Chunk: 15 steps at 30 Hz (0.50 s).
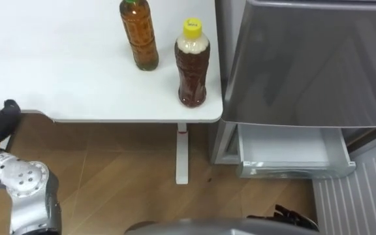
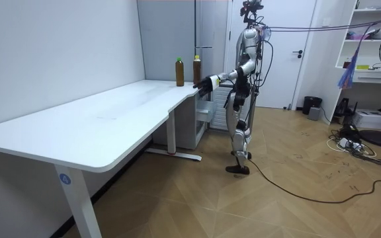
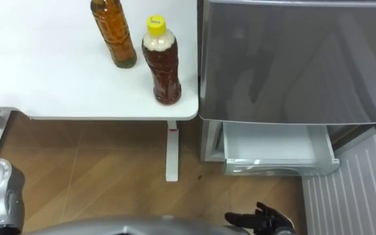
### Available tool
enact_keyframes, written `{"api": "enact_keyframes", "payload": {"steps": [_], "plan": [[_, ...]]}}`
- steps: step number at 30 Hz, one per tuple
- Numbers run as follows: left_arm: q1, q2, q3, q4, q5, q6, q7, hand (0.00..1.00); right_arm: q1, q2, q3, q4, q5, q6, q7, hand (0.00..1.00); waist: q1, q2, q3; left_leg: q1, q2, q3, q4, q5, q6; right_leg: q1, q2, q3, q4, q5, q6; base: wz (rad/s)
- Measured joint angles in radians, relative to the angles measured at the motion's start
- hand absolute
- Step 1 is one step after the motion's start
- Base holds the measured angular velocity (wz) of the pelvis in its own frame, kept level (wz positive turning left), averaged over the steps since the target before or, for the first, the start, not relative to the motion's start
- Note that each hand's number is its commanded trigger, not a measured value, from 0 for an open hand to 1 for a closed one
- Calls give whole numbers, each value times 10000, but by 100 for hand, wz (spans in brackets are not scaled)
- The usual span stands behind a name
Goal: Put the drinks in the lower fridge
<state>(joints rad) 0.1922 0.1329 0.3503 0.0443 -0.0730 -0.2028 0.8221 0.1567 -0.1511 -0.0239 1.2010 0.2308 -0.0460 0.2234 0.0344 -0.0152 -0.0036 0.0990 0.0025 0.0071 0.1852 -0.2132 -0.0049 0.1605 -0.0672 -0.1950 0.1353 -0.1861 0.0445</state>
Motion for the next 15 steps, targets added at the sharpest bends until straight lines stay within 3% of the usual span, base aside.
{"api": "enact_keyframes", "payload": {"steps": [8, 12, 15], "plan": [[-19, 66, 36, -2538, 582, -21, -9, 0, 87, -17, -15, 46, 10, -261, -14, 0, -13, 30, 12, -34, -7, -123, 2, -1, 0, -14, 22, 29, -1, 7, -12, 0], [-34, 250, 28, -3627, 1497, -324, -224, 0, 100, -10, -163, 69, 4, -299, -2, 0, -76, 41, 14, -10, -8, -129, 4, 0, 0, 30, 22, 27, -3, 7, -12, 0], [-59, 317, -19, -3874, 1544, -414, -491, 0, 81, -11, -199, 202, 87, -396, -14, 0, -111, 82, 35, 7, -11, -134, 44, 0, 0, 103, 18, 18, -13, 7, -12, 0]]}}
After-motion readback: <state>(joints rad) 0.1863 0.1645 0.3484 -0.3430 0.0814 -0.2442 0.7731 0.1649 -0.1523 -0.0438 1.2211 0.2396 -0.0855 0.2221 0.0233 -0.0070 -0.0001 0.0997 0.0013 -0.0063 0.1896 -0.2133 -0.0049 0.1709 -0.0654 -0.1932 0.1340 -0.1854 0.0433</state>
